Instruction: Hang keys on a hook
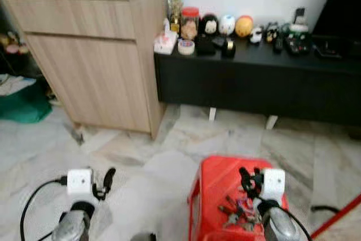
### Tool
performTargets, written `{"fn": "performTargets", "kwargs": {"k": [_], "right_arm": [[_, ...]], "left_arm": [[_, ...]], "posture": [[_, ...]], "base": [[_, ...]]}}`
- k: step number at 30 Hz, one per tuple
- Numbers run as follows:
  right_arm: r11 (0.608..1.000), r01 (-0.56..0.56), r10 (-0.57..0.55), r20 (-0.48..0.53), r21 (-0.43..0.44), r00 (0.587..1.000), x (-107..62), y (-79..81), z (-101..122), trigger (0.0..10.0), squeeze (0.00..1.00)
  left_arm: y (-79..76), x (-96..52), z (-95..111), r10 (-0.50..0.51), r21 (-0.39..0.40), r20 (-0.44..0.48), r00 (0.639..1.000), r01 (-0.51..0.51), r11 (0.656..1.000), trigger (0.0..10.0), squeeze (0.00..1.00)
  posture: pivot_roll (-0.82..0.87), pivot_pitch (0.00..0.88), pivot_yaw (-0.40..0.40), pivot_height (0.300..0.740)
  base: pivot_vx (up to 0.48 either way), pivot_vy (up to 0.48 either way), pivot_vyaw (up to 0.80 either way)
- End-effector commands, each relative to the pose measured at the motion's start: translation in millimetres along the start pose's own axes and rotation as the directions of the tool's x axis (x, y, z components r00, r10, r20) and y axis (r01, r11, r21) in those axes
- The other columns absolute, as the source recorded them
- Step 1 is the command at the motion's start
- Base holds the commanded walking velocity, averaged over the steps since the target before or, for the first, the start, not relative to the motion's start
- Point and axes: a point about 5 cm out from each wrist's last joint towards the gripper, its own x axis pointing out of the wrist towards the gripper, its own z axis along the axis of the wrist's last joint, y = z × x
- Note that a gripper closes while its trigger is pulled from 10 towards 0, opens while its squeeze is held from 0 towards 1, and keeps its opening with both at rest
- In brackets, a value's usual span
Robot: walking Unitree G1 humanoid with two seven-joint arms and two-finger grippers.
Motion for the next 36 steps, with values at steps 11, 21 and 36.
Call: {"fn": "performTargets", "kwargs": {"k": [11, 21, 36], "right_arm": [[0.984, -0.158, 0.144, -0.164, -0.077, 0.976, 3.0, 8.0, -13.1, 10.0, 0.00], [0.955, -0.244, 0.193, -0.271, -0.168, 0.943, 19.3, 19.8, -7.2, 10.0, 0.00], [0.984, -0.043, 0.097, -0.322, 0.170, 0.942, 12.0, 16.8, -25.1, 10.0, 1.00]], "left_arm": [[-3.7, -2.6, -1.9, -0.028, 0.016, -0.021, 0.999, 0.028, 0.999, 10.0, 0.00], [-6.1, 0.2, 2.1, -0.034, 0.018, -0.012, 0.999, 0.034, 0.999, 10.0, 0.00], [-5.0, -5.8, -1.8, -0.016, 0.015, -0.023, 1.000, 0.016, 1.000, 10.0, 0.00]], "posture": [[0.04, 0.000, 0.011, 0.625], [0.07, 0.000, -0.002, 0.625], [0.07, 0.000, -0.013, 0.625]], "base": [[0.000, 0.000, 0.00], [0.000, 0.000, 0.00], [0.000, 0.000, 0.00]]}}
